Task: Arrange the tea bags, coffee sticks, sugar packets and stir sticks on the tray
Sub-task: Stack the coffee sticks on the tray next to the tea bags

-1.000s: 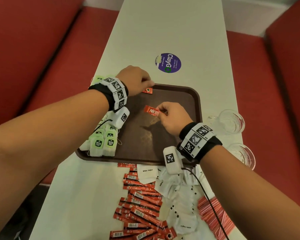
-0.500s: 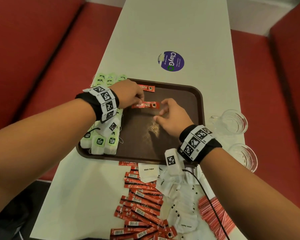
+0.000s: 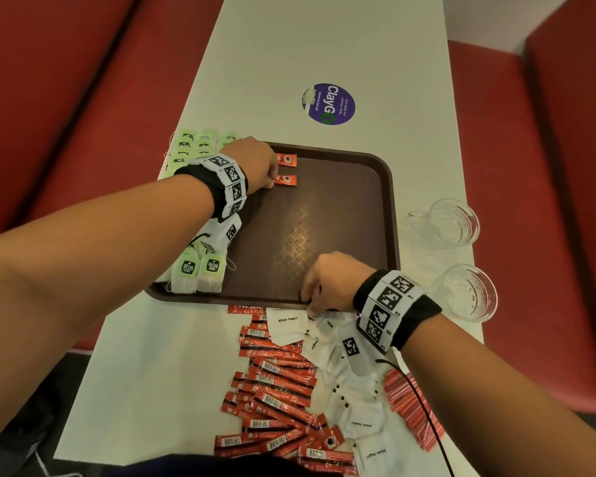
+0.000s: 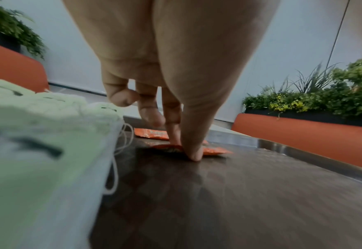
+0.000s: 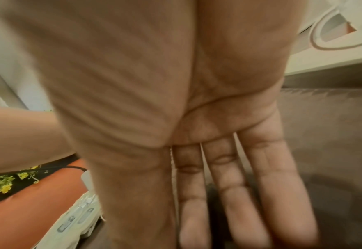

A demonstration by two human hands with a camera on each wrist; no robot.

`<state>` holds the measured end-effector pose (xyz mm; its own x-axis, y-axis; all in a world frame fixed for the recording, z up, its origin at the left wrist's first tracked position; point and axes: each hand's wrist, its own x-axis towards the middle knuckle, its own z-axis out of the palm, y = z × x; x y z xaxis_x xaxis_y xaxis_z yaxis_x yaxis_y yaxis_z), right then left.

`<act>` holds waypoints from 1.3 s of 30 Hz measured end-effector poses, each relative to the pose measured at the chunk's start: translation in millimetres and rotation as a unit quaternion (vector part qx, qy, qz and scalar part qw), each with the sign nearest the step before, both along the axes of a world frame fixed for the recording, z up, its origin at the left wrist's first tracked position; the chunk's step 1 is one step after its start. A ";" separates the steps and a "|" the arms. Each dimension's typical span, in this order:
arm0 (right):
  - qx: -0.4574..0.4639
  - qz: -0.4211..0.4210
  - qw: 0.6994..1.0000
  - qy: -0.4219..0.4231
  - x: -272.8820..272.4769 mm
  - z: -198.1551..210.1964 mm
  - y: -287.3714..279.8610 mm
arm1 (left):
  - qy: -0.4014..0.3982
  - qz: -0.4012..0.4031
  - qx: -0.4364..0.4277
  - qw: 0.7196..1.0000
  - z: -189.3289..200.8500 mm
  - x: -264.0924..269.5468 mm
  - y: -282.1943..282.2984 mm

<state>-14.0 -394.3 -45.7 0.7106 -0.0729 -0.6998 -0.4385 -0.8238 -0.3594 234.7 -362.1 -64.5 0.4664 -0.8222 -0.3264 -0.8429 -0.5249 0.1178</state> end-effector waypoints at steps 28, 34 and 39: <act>-0.057 -0.002 0.985 -0.160 -46.0 16.1 59.8 | 0.080 -0.136 0.021 0.987 30.5 -156.1 165.3; -0.079 0.029 0.989 -0.118 -54.5 8.1 88.6 | 0.045 -0.159 0.054 0.985 15.3 -171.9 187.1; -0.091 0.019 0.989 -0.115 -55.2 6.9 93.7 | 0.024 -0.163 0.052 0.985 15.0 -176.1 191.4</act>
